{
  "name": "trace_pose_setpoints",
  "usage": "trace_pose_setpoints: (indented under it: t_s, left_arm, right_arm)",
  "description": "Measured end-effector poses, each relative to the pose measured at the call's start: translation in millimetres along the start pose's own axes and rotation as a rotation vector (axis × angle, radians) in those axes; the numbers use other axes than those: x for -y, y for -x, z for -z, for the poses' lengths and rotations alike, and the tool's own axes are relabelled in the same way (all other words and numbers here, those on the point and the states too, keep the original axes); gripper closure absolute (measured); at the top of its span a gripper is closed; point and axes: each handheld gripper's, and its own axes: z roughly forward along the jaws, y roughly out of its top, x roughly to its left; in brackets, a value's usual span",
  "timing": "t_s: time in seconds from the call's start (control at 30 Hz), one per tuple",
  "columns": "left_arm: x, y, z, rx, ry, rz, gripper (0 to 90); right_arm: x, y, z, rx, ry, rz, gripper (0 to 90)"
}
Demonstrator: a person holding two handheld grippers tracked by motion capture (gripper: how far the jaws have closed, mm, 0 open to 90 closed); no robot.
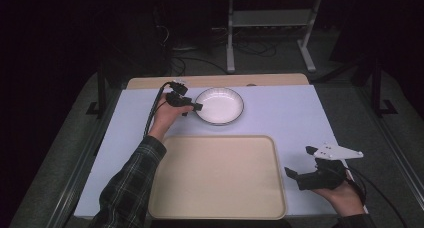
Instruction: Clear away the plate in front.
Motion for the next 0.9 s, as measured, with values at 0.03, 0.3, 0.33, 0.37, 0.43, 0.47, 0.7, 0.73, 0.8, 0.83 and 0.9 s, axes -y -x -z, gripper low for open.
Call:
trace_pose_setpoints:
  t_s: [0.03,0.3,0.33,0.37,0.43,0.47,0.7,0.73,0.8,0.83,0.9]
  left_arm:
    - [0.2,-0.3,-1.3,0.0,-0.003,0.004,34.2]
    - [2.9,-1.8,-9.8,0.007,-0.03,0.005,36.9]
    - [2.8,-1.7,-10.6,0.007,-0.03,0.004,37.3]
    - [2.7,-1.6,-10.9,0.008,-0.035,0.002,37.9]
    - [1.9,-1.4,-11.8,0.009,-0.04,0.002,39.1]
    - [1.6,-1.4,-12.1,0.01,-0.043,0.004,39.7]
    - [2.1,-1.5,-15.5,0.023,-0.076,0.016,46.4]
    - [2.6,-1.5,-16.3,0.026,-0.083,0.024,47.3]
    - [3.2,-1.8,-17.4,0.028,-0.094,0.031,49.2]
    - [3.7,-1.8,-18.1,0.032,-0.103,0.03,50.6]
    - [4.2,-1.7,-19.8,0.039,-0.106,0.04,51.8]
  right_arm:
    - [0.1,0.0,0.1,0.0,0.0,-0.001,0.0]
    - [0.7,0.6,0.7,0.002,-0.001,-0.001,0.0]
    - [0.7,0.6,0.7,0.001,-0.001,-0.001,0.0]
    - [0.8,0.6,0.7,0.001,-0.001,-0.001,0.0]
    - [0.8,0.7,0.8,0.001,-0.001,-0.002,0.0]
    - [0.8,0.7,0.7,0.001,-0.001,-0.002,0.0]
    - [1.8,1.1,1.7,0.002,-0.001,-0.004,0.0]
    - [1.9,1.3,1.9,0.002,0.0,-0.004,0.0]
    - [2.0,1.7,2.1,0.004,0.002,-0.004,0.0]
    - [2.0,1.7,2.2,0.004,0.002,-0.004,0.0]
    - [2.0,1.7,2.2,0.005,0.002,-0.004,0.0]
